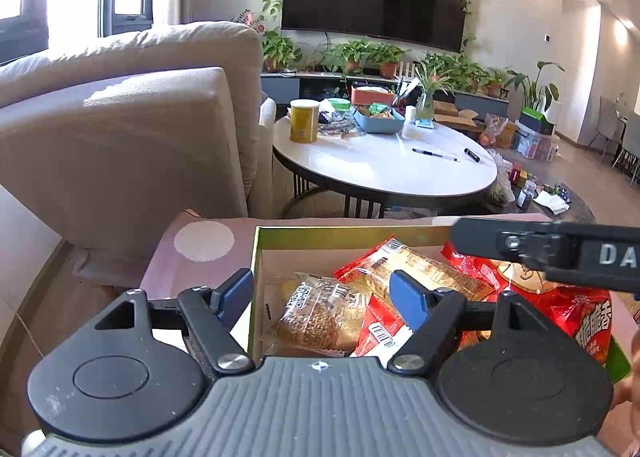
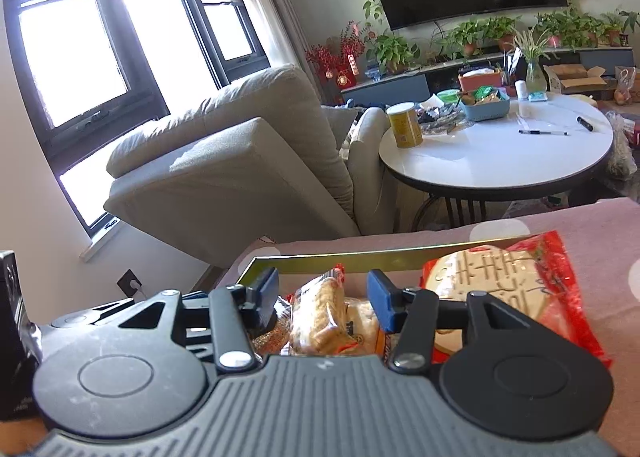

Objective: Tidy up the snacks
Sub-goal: 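Carry both bread packets over the green box and open both grippers, then grasp a white paper packet with the left gripper while the right gripper grasps the yellow pea snack bag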

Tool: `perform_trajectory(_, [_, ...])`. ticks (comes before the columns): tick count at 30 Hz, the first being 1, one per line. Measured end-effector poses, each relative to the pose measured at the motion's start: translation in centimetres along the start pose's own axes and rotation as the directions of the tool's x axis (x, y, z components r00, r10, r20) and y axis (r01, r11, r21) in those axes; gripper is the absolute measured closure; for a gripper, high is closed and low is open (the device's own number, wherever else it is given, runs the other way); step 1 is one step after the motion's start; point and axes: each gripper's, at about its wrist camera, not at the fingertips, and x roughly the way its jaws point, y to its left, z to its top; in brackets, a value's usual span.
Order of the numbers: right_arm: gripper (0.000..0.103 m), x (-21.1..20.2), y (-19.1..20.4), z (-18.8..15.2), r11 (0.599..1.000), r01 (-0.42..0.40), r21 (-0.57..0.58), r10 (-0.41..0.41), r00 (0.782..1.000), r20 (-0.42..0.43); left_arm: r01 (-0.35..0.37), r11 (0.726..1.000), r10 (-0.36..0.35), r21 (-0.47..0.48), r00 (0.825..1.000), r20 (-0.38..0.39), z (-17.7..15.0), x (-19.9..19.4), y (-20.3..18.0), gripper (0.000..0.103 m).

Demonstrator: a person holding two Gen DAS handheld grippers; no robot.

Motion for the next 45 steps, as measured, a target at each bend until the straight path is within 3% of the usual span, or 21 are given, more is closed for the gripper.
perform_trajectory(13, [0.036, -4.7, -0.7, -1.9, 0.999, -0.001, -0.033, 0.002, 1.0, 0.031, 0.022, 0.999, -0.023, 0.024, 0.999, 0.039, -2.0, -4.1, -0.4, 0.027])
perform_trajectory(21, [0.036, -7.7, -2.0, -3.2, 0.999, 0.039, -0.03, -0.038, 0.999, 0.036, 0.107, 0.991, -0.109, 0.077, 0.994, 0.023, -3.8, -7.1, -2.5, 0.023])
perform_trajectory(26, [0.035, -9.2, -2.5, -4.2, 0.998, 0.059, -0.017, -0.059, 0.998, 0.028, 0.177, 0.975, -0.174, 0.137, 0.984, -0.028, -5.9, -8.5, -4.3, 0.023])
perform_trajectory(34, [0.035, -11.6, -2.3, -6.7, 0.998, 0.055, -0.027, -0.055, 0.998, -0.021, 0.234, 0.954, -0.22, 0.187, 0.971, -0.089, -9.5, -11.2, -5.8, 0.019])
perform_trajectory(41, [0.031, -14.2, -2.9, -10.4, 0.995, 0.078, -0.059, -0.083, 0.992, -0.091, 0.331, 0.892, -0.294, 0.308, 0.942, -0.161, -12.9, -14.2, -7.6, 0.018])
perform_trajectory(45, [0.03, -15.2, -3.2, -12.1, 0.994, 0.099, -0.042, -0.104, 0.986, -0.132, 0.347, 0.877, -0.302, 0.332, 0.936, -0.179, -14.3, -15.5, -8.6, 0.016])
